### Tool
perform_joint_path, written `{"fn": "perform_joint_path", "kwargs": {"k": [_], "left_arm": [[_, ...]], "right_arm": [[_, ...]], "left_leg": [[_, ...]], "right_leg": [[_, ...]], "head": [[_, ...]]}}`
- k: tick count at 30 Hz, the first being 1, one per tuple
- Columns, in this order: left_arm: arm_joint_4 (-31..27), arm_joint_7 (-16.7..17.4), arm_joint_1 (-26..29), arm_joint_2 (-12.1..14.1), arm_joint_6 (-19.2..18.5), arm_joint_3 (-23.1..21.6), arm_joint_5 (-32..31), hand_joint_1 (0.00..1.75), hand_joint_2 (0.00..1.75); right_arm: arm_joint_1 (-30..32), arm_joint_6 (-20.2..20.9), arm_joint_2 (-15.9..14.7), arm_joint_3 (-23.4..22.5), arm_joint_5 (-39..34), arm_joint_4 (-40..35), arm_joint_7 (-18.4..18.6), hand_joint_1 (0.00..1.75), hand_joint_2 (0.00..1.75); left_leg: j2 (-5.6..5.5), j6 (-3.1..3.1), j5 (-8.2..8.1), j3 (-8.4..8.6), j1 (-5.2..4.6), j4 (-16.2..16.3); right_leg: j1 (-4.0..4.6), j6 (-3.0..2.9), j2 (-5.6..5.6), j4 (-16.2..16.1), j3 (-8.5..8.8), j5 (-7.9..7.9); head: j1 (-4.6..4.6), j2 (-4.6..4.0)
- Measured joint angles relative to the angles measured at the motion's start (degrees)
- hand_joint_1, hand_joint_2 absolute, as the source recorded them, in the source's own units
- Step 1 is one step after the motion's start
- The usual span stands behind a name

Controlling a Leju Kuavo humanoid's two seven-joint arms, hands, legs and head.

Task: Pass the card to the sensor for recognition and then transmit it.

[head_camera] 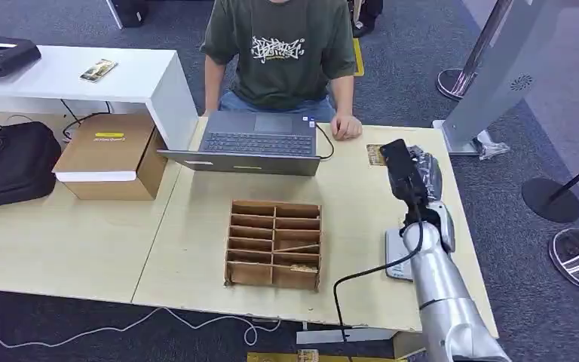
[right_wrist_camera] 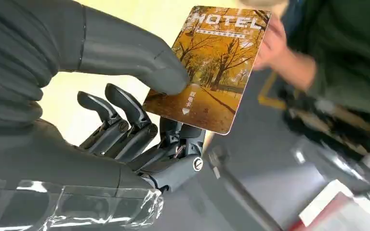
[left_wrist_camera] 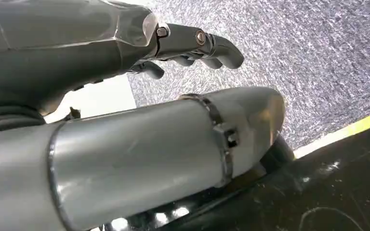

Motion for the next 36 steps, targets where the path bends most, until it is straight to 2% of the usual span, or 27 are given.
{"fn": "perform_joint_path", "kwargs": {"k": [2,7,13,26,36], "left_arm": [[0.00,0.15,0.01,0.00,0.35,0.00,0.46,0.00,0.00],[0.00,0.02,0.09,0.02,1.55,0.00,1.35,0.00,0.00],[0.00,-0.24,0.20,0.00,2.58,0.00,2.03,0.00,0.00],[0.00,-0.98,0.88,-0.02,3.89,0.00,4.37,0.00,0.00],[0.00,-1.40,1.39,-0.11,4.76,0.00,4.94,0.00,0.00]], "right_arm": [[0.03,2.94,-0.20,-1.62,-4.80,0.70,0.09,1.75,1.75],[0.16,5.30,-1.18,-3.38,-8.57,2.05,0.24,1.75,1.75],[1.82,5.28,-2.34,-3.62,-10.76,1.55,1.57,1.75,1.75],[8.92,5.54,-3.58,-3.91,-11.35,-5.11,4.37,1.75,1.75],[17.65,6.46,-3.87,-4.89,-11.85,-12.53,6.67,1.75,1.75]], "left_leg": [[0.00,0.00,0.00,-0.01,-0.01,0.00],[0.00,0.01,-0.01,0.00,0.00,0.01],[0.00,0.02,-0.02,0.00,0.00,0.01],[0.00,0.02,-0.02,-0.01,0.00,0.00],[-0.04,0.03,-0.06,-0.04,0.00,0.00]], "right_leg": [[0.00,0.00,0.00,0.00,0.00,0.00],[0.00,0.00,0.00,-0.01,0.00,0.00],[0.00,0.00,0.00,-0.01,-0.01,-0.01],[0.00,0.00,0.00,-0.02,-0.01,-0.01],[0.00,0.02,-0.04,-0.02,-0.01,-0.05]], "head": [[0.02,0.00],[0.00,0.00],[0.00,0.00],[0.02,0.00],[0.00,0.00]]}}
